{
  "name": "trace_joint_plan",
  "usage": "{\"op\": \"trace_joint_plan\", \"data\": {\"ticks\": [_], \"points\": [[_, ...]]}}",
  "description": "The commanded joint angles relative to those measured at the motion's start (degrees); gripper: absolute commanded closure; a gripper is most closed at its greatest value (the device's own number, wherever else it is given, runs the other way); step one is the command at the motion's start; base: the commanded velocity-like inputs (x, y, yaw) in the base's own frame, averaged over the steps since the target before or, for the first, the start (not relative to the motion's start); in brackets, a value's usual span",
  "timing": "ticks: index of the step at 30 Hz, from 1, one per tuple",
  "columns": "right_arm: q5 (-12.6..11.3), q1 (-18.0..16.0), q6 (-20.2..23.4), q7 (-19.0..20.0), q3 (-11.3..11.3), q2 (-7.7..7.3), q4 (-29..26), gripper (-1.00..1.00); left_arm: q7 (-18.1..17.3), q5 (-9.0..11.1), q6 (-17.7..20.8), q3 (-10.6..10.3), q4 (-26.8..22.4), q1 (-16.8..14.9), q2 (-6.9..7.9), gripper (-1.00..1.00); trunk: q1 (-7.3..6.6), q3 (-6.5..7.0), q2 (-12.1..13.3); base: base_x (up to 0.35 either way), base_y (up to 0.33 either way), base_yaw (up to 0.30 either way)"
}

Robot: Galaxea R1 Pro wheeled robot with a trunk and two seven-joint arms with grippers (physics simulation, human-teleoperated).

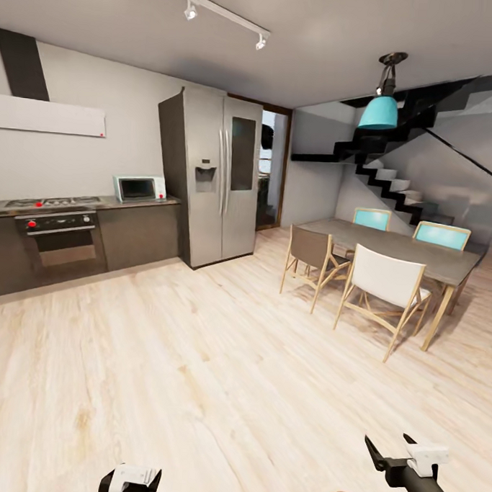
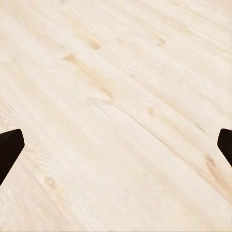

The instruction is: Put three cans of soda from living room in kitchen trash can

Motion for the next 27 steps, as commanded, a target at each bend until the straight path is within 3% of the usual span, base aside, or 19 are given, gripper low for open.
{"op": "trace_joint_plan", "data": {"ticks": [1,27], "points": [[0.03,0.00,0.01,0.00,0.00,-0.03,0.14,-1.00,0.02,-0.07,-0.02,-0.02,0.02,0.00,-0.02,-1.00,0.00,0.00,0.00,0.000,0.059,-0.017],[-0.58,0.00,-0.06,0.15,0.15,0.35,0.42,-1.00,0.30,0.04,-1.83,0.00,0.07,0.00,-0.04,-1.00,0.00,0.34,0.00,0.000,0.008,-0.018]]}}
